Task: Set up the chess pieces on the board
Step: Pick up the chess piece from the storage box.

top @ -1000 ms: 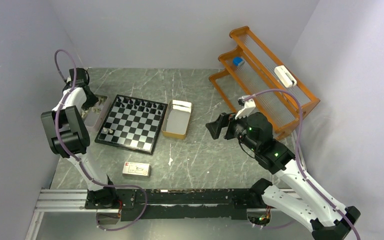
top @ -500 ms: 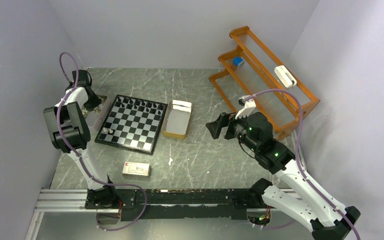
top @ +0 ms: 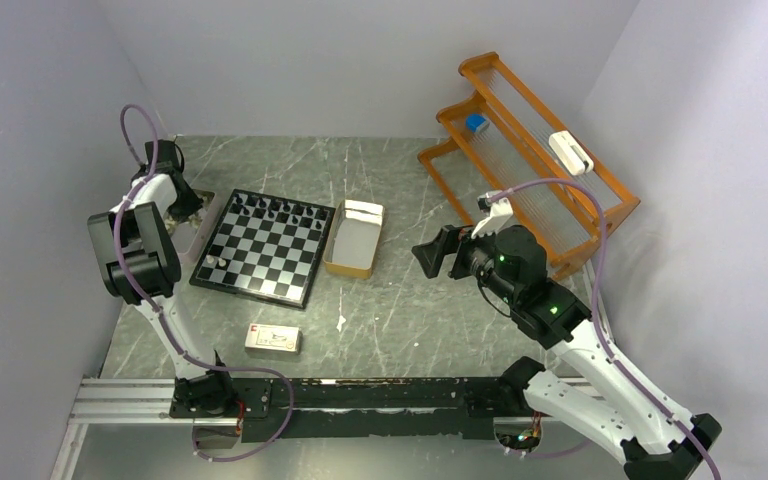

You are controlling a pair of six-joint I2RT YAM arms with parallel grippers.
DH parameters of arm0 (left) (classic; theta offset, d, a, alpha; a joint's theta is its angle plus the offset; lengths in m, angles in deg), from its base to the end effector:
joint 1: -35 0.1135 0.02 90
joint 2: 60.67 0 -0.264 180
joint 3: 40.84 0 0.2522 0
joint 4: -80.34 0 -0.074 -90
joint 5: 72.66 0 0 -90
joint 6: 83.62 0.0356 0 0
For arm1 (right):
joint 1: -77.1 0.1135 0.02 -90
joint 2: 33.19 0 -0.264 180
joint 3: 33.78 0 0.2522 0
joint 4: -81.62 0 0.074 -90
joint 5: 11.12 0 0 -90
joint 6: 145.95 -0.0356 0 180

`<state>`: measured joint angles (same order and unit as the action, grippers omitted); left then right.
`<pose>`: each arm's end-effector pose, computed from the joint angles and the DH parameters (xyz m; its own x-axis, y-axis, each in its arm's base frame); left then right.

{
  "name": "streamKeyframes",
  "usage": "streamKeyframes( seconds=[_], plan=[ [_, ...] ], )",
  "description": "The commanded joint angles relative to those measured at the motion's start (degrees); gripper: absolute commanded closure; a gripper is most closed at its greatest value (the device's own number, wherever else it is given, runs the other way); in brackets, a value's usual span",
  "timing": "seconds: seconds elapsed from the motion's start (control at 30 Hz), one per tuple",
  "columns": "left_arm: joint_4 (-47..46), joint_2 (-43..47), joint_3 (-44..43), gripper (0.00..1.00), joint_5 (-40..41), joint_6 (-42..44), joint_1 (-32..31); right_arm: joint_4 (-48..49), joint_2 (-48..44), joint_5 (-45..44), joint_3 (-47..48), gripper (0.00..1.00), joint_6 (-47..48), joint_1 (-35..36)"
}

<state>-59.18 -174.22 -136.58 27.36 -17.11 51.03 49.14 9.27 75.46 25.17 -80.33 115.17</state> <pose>0.4048 0.1227 0.1856 -0.6065 -0.5826 -0.5411 -0.6559 0.7512 -0.0738 0.1370 0.1046 0.3331 -0.4330 0.1843 -0.8824 -0.4300 0.8181 0.3818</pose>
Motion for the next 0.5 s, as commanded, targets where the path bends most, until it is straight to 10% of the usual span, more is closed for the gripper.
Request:
streamKeyframes(
  seconds=[0.0,0.47],
  plan=[
    [0.0,-1.0,-2.0,0.73,-0.3,0.6,0.3,-0.6,-0.9,-0.8,0.5,0.03,0.1,0.3],
    [0.3,-0.1,-2.1,0.87,0.2,0.7,0.6,-1.5,-1.2,-1.8,0.7,0.03,-0.1,0.4]
  ],
)
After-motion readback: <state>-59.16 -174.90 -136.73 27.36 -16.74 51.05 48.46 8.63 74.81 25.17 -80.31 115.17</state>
